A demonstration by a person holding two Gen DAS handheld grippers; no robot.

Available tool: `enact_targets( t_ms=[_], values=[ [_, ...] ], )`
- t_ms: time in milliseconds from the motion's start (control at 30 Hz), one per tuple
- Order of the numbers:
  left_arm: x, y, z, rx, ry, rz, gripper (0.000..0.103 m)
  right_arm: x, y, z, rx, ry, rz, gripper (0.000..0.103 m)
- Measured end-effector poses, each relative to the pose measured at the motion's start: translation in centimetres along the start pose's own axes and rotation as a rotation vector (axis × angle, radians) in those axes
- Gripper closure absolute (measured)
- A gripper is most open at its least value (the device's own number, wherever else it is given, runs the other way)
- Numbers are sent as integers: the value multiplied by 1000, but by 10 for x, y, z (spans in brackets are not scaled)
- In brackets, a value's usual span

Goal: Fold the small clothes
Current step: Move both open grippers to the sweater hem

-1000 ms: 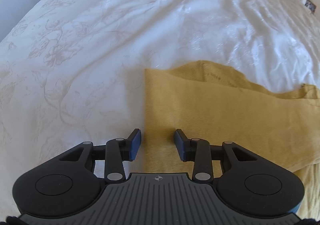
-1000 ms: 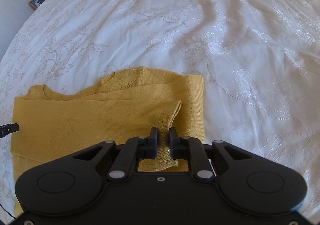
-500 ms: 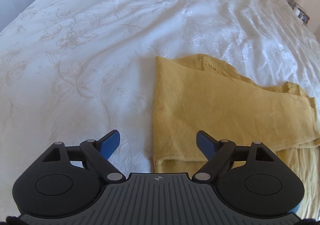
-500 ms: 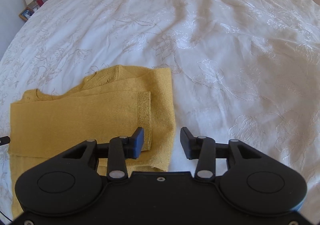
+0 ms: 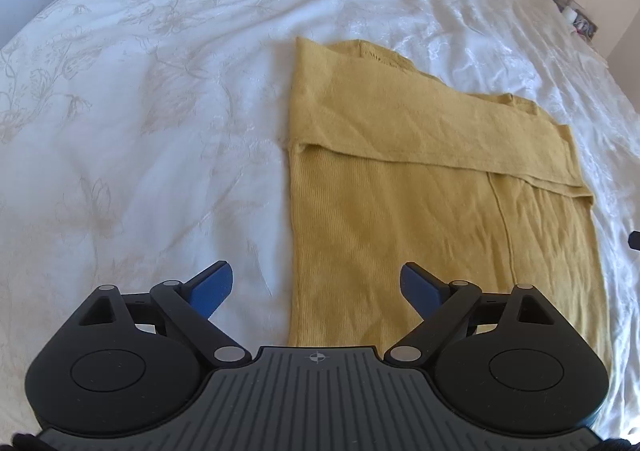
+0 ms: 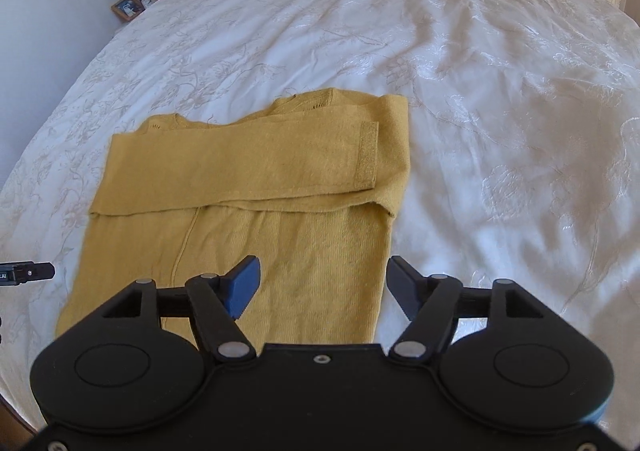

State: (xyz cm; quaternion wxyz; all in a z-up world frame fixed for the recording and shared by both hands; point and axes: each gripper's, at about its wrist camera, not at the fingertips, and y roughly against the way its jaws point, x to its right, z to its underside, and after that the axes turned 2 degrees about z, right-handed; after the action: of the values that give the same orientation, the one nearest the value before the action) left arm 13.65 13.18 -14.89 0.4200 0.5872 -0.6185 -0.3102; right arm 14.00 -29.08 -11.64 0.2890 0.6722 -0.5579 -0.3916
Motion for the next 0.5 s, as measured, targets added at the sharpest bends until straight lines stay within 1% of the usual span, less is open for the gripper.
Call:
enact_targets(
  t_ms=[100,233,400,500],
  values=[
    [1,6,25,-30,12,3,12,2,8,18,-27,8,-28,30],
    [4,12,58,-76,16,7,12,8,17,46,-89,34,-73,30],
    [8,17,94,-120,15,9,12,15,24,80,-188,69,-119,30],
    [11,18,108,-136,6,14,12,16,25,98,-242,89,-149,30]
  ],
)
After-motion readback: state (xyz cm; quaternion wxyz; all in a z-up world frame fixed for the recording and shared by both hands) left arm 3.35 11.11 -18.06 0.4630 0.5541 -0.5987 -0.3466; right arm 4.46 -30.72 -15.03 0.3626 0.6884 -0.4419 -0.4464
